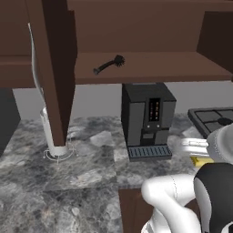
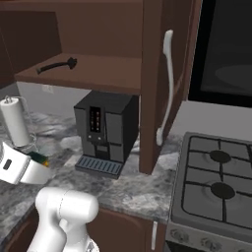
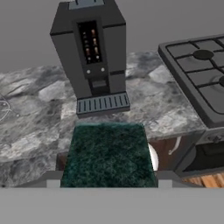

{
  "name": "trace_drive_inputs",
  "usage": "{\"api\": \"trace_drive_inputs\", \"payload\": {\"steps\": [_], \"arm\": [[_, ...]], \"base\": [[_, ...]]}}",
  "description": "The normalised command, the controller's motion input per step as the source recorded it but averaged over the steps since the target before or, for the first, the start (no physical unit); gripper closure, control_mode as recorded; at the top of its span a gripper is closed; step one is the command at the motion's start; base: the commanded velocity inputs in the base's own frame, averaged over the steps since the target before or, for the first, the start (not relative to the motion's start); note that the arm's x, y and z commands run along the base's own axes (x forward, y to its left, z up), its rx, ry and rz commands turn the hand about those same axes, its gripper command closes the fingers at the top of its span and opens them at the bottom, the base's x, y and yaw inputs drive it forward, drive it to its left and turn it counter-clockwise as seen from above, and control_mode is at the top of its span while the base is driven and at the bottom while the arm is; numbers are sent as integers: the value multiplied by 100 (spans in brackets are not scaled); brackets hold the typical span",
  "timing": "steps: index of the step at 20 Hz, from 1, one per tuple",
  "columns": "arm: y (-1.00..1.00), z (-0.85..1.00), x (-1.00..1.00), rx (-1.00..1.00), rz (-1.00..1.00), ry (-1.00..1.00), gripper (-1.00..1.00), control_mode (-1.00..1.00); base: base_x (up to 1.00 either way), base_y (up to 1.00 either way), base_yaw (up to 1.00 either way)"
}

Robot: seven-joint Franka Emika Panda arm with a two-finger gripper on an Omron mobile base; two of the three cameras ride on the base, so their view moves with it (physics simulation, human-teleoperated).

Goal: Locate and retrieve the dish brush and sponge from the cabinet. Place them next to the sink.

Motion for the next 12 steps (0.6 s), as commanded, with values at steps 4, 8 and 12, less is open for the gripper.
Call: {"api": "trace_drive_inputs", "payload": {"steps": [4,8,12], "arm": [[0,0,0,0,0,0,100,100],[0,0,0,0,0,0,100,100],[0,0,0,0,0,0,100,100]], "base": [[-18,8,45],[-35,22,40],[-27,55,37]]}}
